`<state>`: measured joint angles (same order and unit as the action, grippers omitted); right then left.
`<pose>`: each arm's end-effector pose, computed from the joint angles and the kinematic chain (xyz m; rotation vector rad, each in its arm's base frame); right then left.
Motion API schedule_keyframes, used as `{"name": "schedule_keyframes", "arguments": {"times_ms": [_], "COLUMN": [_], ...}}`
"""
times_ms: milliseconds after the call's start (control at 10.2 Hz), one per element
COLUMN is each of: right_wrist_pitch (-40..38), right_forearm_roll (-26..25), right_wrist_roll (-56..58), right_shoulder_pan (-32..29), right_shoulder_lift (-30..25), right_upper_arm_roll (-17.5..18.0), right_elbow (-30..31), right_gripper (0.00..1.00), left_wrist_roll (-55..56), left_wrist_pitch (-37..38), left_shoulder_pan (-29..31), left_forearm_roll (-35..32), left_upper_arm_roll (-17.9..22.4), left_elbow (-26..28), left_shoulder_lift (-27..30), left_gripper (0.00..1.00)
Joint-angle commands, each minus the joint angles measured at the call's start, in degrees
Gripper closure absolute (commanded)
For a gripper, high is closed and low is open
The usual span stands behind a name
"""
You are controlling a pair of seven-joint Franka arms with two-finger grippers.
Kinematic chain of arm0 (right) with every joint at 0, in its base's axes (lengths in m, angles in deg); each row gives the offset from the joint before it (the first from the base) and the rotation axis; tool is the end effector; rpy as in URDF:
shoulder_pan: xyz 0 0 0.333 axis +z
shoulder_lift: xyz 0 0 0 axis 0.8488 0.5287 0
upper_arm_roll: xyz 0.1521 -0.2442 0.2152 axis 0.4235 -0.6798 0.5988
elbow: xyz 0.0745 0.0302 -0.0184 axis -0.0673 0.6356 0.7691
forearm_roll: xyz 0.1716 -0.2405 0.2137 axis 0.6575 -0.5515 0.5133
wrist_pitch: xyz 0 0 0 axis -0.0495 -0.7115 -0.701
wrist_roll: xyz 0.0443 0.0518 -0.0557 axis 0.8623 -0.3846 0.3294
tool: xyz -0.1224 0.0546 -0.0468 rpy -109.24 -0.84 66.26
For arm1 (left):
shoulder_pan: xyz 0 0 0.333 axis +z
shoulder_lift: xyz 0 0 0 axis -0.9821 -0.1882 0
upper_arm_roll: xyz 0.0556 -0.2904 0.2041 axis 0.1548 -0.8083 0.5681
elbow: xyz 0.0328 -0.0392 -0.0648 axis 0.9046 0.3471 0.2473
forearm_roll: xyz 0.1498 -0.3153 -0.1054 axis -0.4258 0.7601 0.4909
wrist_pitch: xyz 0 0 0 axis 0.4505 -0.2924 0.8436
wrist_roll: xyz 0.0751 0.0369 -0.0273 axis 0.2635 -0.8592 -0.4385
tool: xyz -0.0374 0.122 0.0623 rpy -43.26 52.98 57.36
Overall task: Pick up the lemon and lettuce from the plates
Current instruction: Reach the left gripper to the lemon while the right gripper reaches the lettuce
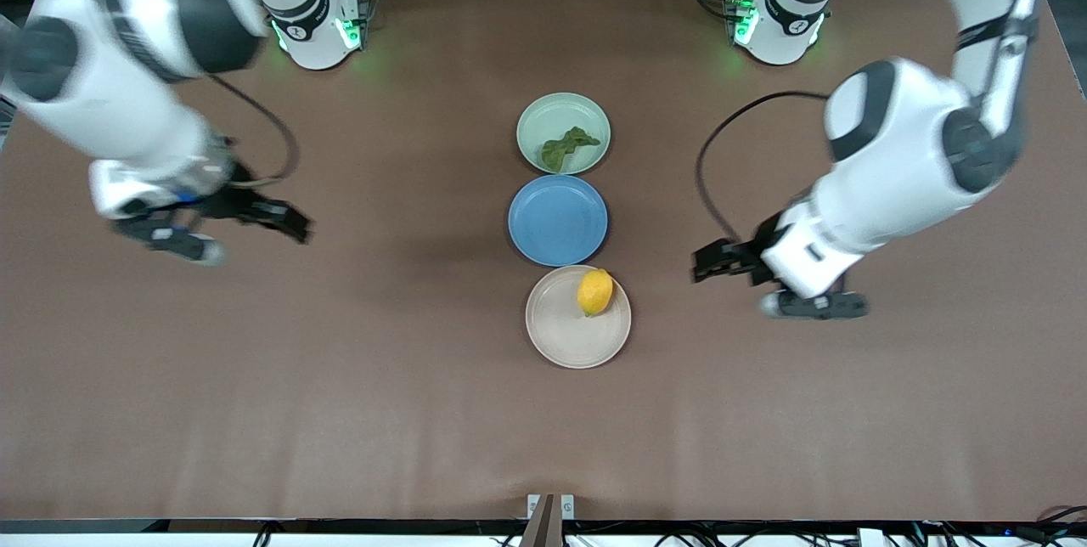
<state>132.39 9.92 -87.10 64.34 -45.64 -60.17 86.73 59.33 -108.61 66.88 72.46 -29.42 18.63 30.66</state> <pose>0.5530 0.1952 0.4974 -2.9955 0.6589 -0.0442 0.6400 -0.2808 0.4677 2.7962 -0.0043 0.0970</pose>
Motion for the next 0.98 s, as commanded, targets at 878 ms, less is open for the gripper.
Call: {"name": "schedule_keyframes", "arguments": {"times_ms": [878], "right_wrist_pitch": [24.29], "right_forearm_roll": [-15.35], "right_wrist_roll": [-66.57], "right_shoulder_pan": [23.52], "right_shoulder_lift": [24.23], "right_upper_arm_roll": [12.81], "right_elbow": [7.56], "right_gripper": [0.00], "left_wrist_roll": [-0.32], "left_wrist_pitch": [-29.04], "left_shoulder_pan": [-19.10], "left_forearm_roll": [-0.50], "left_upper_arm_roll": [8.34], "left_elbow": [-3.66], "left_shoulder_lift": [-22.65], "left_gripper": [0.00]}}
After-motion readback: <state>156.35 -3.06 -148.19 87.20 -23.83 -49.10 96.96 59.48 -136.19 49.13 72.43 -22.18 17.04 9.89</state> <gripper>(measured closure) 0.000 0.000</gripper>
